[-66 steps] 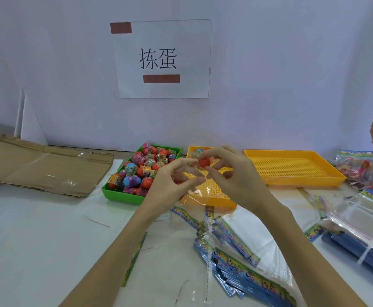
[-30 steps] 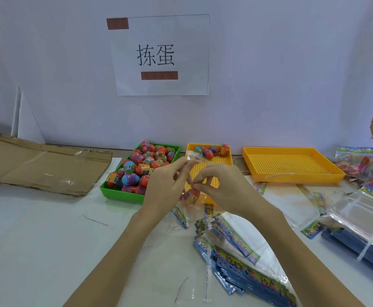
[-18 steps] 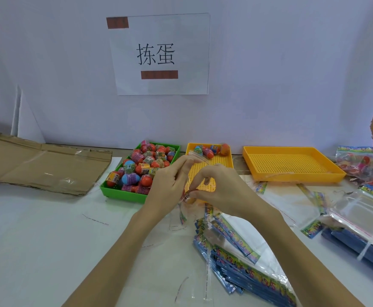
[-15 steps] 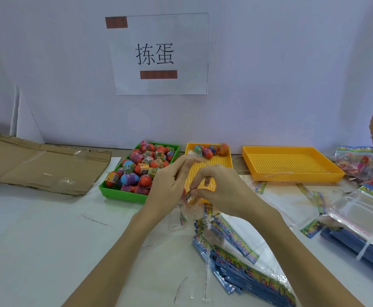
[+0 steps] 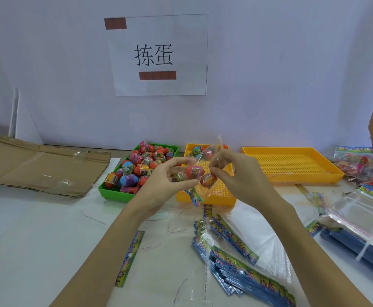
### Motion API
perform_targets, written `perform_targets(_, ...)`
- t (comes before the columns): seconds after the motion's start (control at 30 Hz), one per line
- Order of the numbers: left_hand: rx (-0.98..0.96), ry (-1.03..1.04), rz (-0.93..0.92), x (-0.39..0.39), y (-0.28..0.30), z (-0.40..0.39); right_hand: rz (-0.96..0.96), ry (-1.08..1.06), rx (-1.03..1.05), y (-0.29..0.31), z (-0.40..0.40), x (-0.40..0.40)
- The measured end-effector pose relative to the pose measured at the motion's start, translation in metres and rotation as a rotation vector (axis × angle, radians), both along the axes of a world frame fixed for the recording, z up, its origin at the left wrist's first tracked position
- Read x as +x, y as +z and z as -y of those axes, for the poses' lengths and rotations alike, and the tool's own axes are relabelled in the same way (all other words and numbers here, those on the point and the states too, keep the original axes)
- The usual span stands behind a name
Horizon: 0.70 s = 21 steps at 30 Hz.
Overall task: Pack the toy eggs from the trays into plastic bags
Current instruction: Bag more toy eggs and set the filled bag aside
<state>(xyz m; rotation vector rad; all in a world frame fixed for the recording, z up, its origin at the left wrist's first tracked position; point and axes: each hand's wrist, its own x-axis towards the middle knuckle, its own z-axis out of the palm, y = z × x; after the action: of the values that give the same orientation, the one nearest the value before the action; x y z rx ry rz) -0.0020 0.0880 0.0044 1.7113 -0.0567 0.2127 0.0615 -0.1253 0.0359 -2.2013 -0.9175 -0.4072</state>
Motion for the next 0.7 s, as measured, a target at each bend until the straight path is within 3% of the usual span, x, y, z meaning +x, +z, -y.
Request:
perform_targets(0.23,-0.235,0.049,0.025,0.0015,0.0012,0.0002,-0.233,0.162,0.036,-0.0007,-0.0005,0.0034)
perform_targets(0.47,-0.352,0.055,0.031,0.0026,-0.0003,0.0039,-0.275,0.189,0.081,-0.0032,-0.0047,-0.0017)
perform_targets(0.7,-0.463,0.043,-0.064,0.0024,0.0064,-0.0018,-0.397,0.171,0.296,-0.0026,-0.0058,-0.0009)
